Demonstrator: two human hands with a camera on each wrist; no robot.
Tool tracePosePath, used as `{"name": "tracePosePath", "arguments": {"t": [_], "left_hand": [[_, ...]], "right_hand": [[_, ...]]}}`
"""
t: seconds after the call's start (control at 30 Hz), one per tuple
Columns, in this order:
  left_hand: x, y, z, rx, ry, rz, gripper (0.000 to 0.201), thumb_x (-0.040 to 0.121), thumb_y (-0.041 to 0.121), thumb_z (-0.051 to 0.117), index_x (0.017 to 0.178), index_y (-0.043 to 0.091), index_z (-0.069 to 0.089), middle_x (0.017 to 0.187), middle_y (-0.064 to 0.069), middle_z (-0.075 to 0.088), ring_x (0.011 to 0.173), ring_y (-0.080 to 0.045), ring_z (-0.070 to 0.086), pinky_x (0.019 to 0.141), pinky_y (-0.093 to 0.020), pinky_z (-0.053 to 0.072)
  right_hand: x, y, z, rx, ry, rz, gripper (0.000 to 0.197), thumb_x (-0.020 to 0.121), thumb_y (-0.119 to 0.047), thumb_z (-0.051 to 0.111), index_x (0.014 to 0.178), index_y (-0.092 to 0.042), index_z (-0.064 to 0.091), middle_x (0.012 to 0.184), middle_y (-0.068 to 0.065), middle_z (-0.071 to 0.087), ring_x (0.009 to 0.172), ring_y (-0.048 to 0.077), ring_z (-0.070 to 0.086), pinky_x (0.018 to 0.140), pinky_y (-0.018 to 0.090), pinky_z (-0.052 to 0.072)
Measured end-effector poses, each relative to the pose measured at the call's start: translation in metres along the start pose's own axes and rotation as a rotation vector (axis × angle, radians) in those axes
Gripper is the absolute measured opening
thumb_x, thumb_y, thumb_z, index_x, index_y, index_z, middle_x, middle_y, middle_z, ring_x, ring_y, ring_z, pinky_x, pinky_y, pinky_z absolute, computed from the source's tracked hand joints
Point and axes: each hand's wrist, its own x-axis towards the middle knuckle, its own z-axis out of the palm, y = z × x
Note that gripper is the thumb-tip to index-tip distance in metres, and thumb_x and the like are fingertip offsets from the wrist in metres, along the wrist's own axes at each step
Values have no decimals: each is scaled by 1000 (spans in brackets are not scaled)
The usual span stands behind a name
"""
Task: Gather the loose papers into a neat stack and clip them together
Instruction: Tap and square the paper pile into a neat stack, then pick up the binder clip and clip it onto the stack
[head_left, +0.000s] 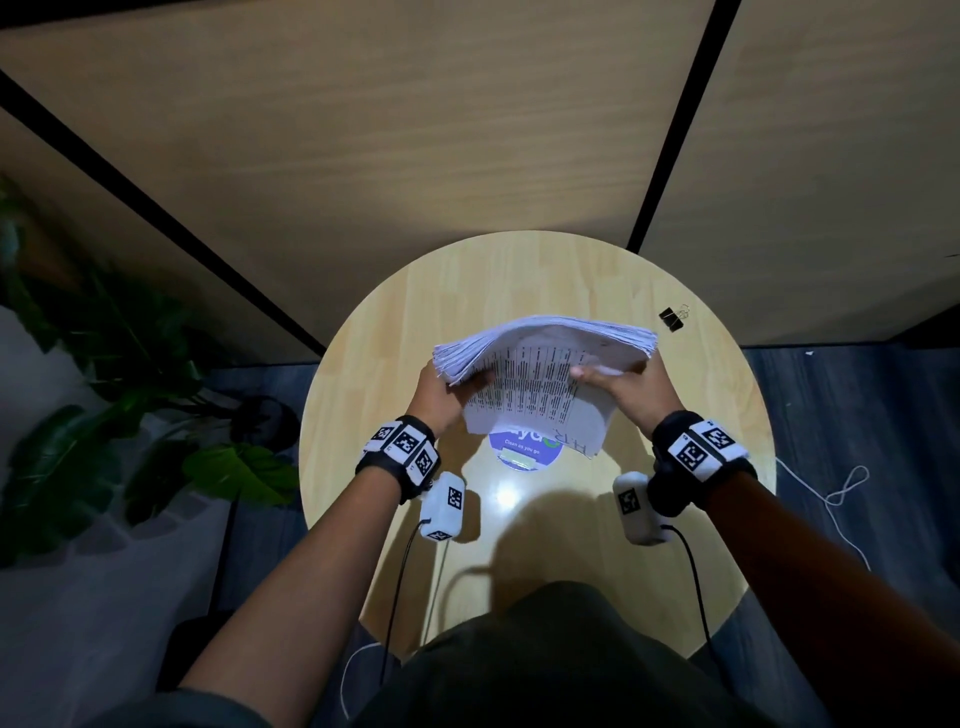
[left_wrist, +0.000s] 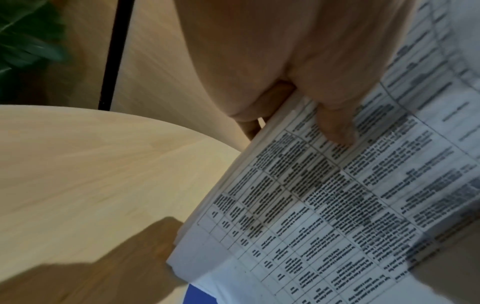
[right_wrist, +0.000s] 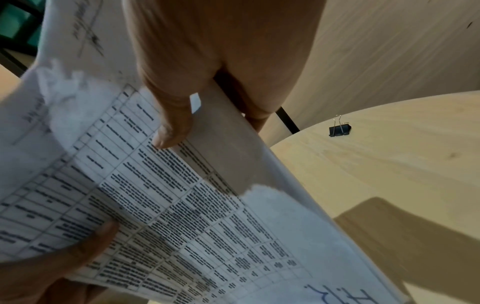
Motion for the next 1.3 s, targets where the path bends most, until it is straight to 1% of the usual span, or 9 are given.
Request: {"name": "tracePosePath", "arguments": {"t": [0.17, 0.4, 0.5, 0.57, 0.7, 0.9, 1.07, 1.17, 1.3], "left_hand": [[3, -2, 6, -12, 105, 4, 25, 86, 14, 69, 110, 17, 63, 105, -2, 68, 87, -3, 64, 86, -28, 52], [5, -13, 20, 31, 112, -7, 28, 87, 9, 66, 114, 14, 62, 109, -5, 65, 103, -20, 62, 93, -35, 51], [15, -7, 14, 36, 62, -81, 29, 87, 2, 64, 91, 30, 67, 102, -5, 69, 98, -26, 66, 92, -48, 53], [17, -7, 10, 54, -1, -133, 31, 87, 2, 63, 84, 32, 68, 98, -9, 72, 96, -33, 68, 89, -50, 54], [21, -23, 3, 261, -107, -211, 12, 87, 19, 65, 85, 8, 66, 80, -16, 70, 76, -33, 67, 78, -45, 54], [18, -59, 2, 640, -317, -285, 32, 84, 9, 54, 56, 23, 46, 55, 0, 53, 50, -21, 49, 53, -24, 39], [11, -91, 12, 845, -470, -351, 15, 79, 12, 51, 71, 25, 53, 73, -3, 64, 65, -24, 59, 58, -24, 41], [4, -107, 12, 914, -519, -398, 14, 82, 19, 50, 94, 19, 57, 92, -9, 68, 81, -29, 63, 65, -28, 45], [-4, -125, 9, 917, -478, -482, 26, 86, 22, 50, 110, 14, 58, 101, -9, 67, 87, -29, 62, 74, -31, 49]], "right_hand": [[0, -2, 2, 37, 73, -52, 45, 63, -12, 88, 103, -7, 69, 94, -1, 73, 82, 3, 70, 79, 21, 56], [2, 11, 3, 89, 77, -19, 39, 66, -17, 87, 100, -17, 68, 97, 0, 74, 88, 11, 70, 87, 37, 56], [5, 9, -2, 67, 65, -42, 47, 62, -29, 89, 102, -15, 69, 99, 7, 75, 95, 24, 72, 86, 47, 57], [5, 10, -3, 63, 20, -59, 34, 67, -19, 87, 97, -18, 71, 100, 8, 75, 95, 24, 71, 83, 43, 58], [6, 32, -3, 154, -74, 74, 40, 69, 0, 81, 106, -4, 67, 104, 9, 72, 91, 15, 68, 82, 34, 55], [56, 69, -38, 45, -25, 315, 33, 81, -8, 73, 111, -1, 63, 86, 15, 65, 85, 24, 60, 67, 32, 52], [126, 78, -78, -693, 1, 231, 46, 77, -27, 76, 118, -15, 59, 111, 0, 61, 105, 21, 59, 88, 23, 42], [157, 66, -96, -966, 75, 133, 53, 78, -18, 68, 128, -14, 51, 131, 16, 47, 114, 35, 54, 95, 36, 45], [187, 60, -114, -1142, 98, 209, 72, 81, -18, 62, 145, -17, 29, 151, 15, 22, 136, 37, 29, 107, 48, 38]]}}
